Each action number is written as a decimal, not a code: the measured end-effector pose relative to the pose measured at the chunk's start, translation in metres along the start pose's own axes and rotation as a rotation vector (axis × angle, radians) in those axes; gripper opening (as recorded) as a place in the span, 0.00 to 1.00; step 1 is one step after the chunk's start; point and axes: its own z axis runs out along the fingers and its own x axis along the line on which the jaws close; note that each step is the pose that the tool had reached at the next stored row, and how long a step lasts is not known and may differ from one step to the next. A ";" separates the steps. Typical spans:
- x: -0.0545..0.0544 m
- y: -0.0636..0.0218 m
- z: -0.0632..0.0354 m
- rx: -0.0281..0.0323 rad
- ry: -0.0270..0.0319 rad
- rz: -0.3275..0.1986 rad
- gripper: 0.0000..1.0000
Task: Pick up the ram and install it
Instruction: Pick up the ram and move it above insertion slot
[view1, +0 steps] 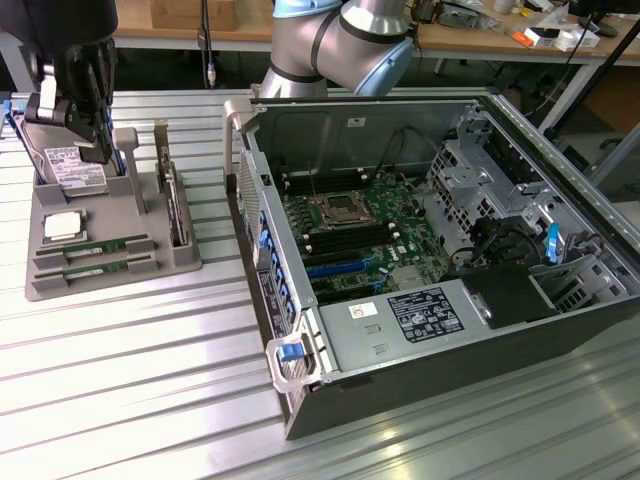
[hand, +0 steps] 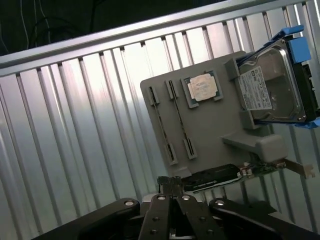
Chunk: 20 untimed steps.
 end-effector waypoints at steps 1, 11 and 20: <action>0.000 0.0000 0.0000 -0.0005 0.0009 -0.021 0.10; 0.000 0.0000 0.0000 -0.0022 0.0041 -0.091 0.29; 0.000 -0.0003 0.0067 -0.0022 0.0041 -0.092 0.54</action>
